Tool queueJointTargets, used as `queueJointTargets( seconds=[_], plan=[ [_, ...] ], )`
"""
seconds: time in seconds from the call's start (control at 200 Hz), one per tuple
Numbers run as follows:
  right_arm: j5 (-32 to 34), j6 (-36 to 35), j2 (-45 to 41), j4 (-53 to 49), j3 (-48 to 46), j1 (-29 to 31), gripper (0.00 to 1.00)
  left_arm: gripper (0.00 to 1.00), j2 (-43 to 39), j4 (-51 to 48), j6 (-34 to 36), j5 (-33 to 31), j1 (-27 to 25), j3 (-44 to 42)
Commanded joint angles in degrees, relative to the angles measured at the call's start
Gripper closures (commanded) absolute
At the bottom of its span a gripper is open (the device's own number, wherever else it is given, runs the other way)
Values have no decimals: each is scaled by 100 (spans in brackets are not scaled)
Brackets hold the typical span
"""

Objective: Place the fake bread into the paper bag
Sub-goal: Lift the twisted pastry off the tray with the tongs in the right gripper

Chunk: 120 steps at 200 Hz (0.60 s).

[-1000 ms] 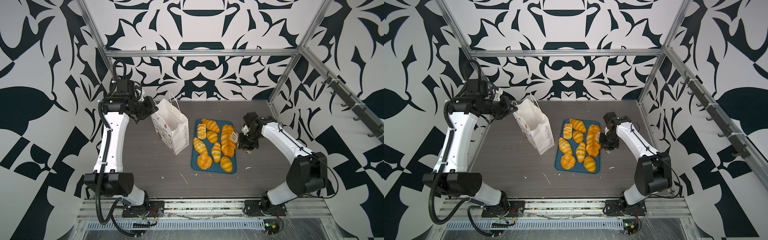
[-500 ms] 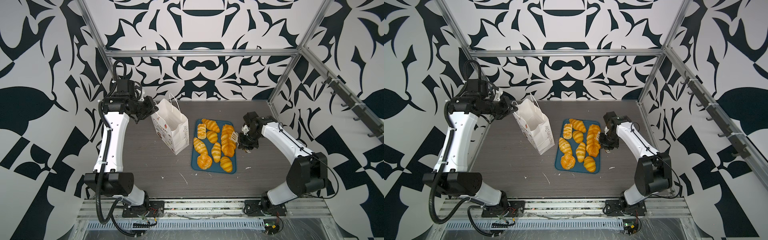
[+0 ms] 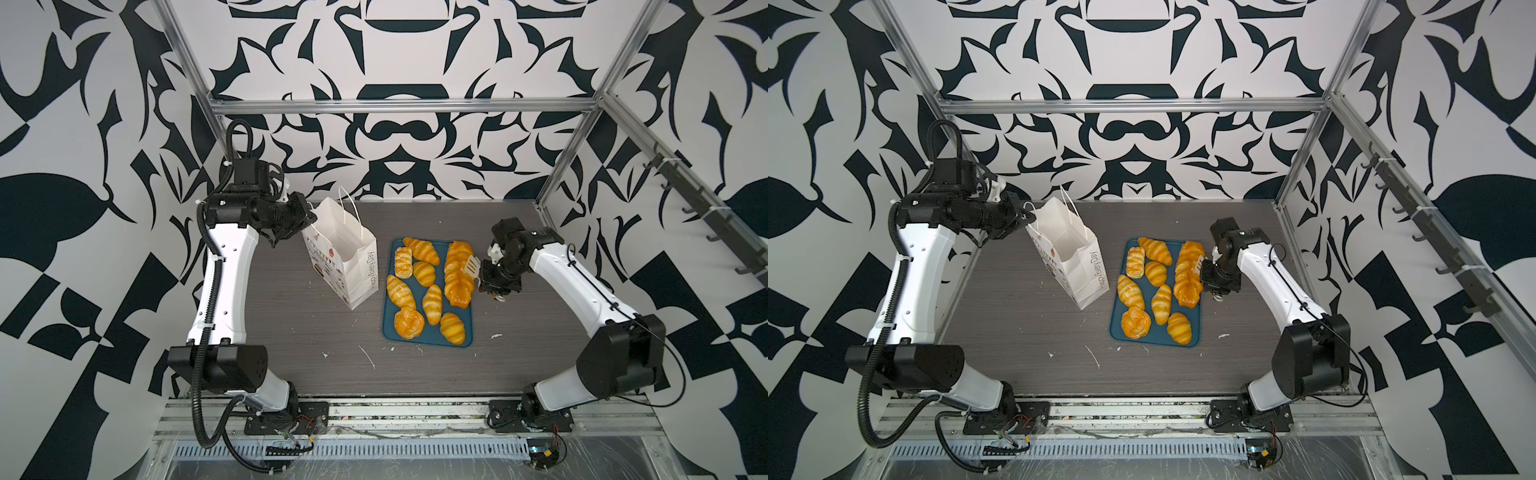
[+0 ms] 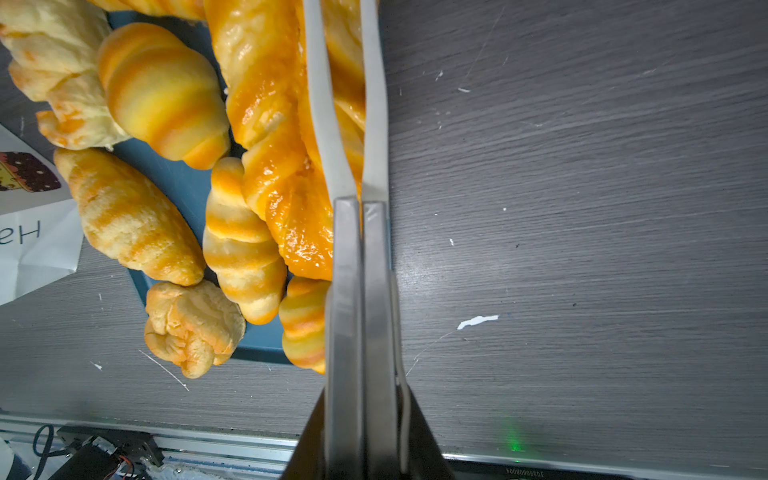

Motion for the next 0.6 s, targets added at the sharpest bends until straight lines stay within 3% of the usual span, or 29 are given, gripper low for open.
queueJointTargets(
  seconds=[0.0,0.595],
  plan=[
    [22,-6,-277,-67,307,10,93,100,44,-108,-15,79,16,104],
    [-709,-72,-911,400,726,66,94,100,7,-169,25,36,16,109]
  ],
)
